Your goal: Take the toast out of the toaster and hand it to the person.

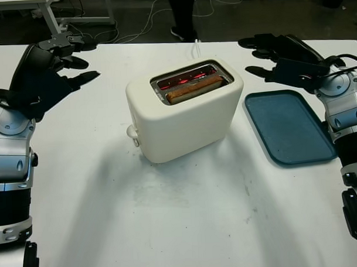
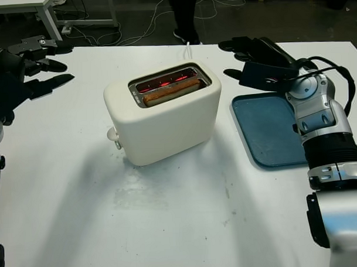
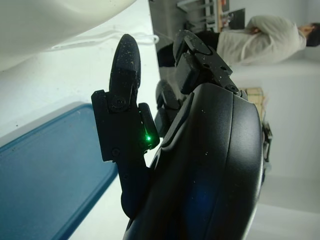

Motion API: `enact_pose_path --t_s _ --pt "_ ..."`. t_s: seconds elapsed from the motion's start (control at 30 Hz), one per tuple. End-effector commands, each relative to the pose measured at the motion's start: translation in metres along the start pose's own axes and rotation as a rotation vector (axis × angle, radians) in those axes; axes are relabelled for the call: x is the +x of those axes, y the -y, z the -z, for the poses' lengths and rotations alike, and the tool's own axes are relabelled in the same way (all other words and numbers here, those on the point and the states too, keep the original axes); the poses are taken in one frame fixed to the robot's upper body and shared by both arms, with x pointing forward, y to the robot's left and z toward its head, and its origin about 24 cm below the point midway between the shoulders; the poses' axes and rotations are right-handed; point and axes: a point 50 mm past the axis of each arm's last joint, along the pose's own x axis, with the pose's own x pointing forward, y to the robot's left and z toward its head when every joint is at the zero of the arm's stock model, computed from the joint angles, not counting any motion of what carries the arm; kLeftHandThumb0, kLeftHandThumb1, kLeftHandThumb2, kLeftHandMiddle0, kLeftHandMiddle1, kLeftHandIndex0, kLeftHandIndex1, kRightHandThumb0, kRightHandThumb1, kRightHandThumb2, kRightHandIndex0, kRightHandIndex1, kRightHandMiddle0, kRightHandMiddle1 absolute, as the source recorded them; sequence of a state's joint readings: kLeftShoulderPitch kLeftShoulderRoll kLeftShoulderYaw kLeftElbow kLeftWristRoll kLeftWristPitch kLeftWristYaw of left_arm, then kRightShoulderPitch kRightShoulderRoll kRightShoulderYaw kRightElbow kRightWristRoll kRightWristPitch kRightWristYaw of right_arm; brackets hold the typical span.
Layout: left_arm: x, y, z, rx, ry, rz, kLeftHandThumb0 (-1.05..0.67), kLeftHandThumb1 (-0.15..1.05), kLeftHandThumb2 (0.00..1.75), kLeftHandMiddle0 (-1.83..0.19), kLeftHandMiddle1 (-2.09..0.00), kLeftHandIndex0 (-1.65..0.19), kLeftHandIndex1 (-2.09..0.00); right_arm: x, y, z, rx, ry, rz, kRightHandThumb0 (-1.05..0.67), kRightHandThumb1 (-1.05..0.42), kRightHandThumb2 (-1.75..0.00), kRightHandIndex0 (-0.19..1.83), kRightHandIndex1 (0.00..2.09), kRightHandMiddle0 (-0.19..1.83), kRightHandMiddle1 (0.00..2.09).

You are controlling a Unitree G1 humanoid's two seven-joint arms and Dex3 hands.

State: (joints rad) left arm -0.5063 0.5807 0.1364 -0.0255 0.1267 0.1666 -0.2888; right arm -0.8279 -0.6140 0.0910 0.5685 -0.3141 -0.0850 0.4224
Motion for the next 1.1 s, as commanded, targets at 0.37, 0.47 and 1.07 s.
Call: enact_pose_path --t_s 0.37,0.47,1.07 --pt "-0.0023 -0.0009 -0.0005 -0.006 -0.006 -0.011 -0.43 0.92 0.1 -0.4 -0.79 -0.52 -0.33 -0.0011 -0.0007 -0.0011 -0.007 0.0 0.005 -0.47 -0.92 -0.46 0.39 0.0 0.37 0.0" --pt "-0.0024 -0.0009 -0.0004 -0.005 -0.008 -0.008 -0.43 0.92 0.1 -0.39 -0.78 -0.52 -0.33 -0.0015 -0.0007 -0.0003 -0.002 -0.001 0.012 -0.46 -0.92 -0.45 0.39 0.01 0.37 0.0" --pt "-0.0018 0.0002 0.0008 0.021 0.003 -0.003 -0.44 0.92 0.11 -0.4 -0.79 -0.54 -0.31 -0.0017 -0.0015 0.001 0.02 -0.001 0.009 -0.45 -0.92 -0.44 0.39 0.0 0.36 0.0"
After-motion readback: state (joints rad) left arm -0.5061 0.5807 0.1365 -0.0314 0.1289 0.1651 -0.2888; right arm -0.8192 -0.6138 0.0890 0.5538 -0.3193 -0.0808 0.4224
